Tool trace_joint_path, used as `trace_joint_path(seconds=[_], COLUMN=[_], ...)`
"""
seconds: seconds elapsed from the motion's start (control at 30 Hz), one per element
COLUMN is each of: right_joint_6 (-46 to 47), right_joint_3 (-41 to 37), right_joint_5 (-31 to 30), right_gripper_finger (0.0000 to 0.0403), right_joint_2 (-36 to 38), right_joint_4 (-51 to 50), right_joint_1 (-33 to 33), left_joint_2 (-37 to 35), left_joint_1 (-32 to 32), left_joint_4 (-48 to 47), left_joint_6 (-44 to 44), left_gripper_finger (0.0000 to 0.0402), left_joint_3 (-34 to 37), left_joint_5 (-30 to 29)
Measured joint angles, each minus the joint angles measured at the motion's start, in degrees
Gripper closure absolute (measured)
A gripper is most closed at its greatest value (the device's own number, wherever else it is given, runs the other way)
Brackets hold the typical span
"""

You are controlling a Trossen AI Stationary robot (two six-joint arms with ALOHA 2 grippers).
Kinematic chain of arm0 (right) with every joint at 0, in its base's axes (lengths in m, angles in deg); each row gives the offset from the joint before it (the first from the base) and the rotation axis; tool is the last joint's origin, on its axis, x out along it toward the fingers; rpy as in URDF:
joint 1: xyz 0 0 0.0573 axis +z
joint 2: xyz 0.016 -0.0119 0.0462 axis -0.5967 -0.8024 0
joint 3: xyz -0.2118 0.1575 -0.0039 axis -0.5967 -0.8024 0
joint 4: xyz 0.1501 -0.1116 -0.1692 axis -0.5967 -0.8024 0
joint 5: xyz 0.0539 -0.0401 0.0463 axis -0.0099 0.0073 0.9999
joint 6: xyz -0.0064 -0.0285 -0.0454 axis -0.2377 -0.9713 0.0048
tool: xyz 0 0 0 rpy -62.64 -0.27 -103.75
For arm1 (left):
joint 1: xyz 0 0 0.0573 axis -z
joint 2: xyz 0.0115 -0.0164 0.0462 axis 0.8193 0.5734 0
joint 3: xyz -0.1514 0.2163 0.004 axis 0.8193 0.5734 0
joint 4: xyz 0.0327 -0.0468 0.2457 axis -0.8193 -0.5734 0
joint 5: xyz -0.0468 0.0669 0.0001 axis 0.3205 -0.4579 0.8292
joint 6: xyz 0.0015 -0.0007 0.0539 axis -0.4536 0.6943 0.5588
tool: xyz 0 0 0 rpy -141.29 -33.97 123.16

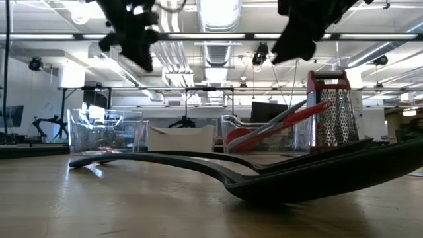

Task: Pick & Place Kitchen Items
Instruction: Put the black serving spoon into the right transparent bin

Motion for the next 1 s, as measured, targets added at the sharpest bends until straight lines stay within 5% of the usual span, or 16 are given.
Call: trace_joint_path(seconds=[0.23, 0.5, 1.0], right_joint_6=[8.5, 9.2, 17.4], right_joint_3=[0.0, 0.0, 0.0], right_joint_5=[-2.4, -5.6, -7.4], right_gripper_finger=[0.0184, 0.0184, 0.0184], right_joint_2=[0.1, 0.5, 1.3], right_joint_4=[-11.1, -11.5, -16.5], right_joint_1=[3.0, 6.8, 13.3], left_joint_2=[-1.9, -0.6, 3.9], left_joint_1=[10.6, 22.5, 26.6], left_joint_4=[8.7, 19.4, 23.5], left_joint_6=[-11.8, -23.4, -25.1], left_gripper_finger=[0.0366, 0.0365, 0.0362], left_joint_3=[0.3, 5.2, 9.1], left_joint_5=[2.7, 5.4, 7.0])
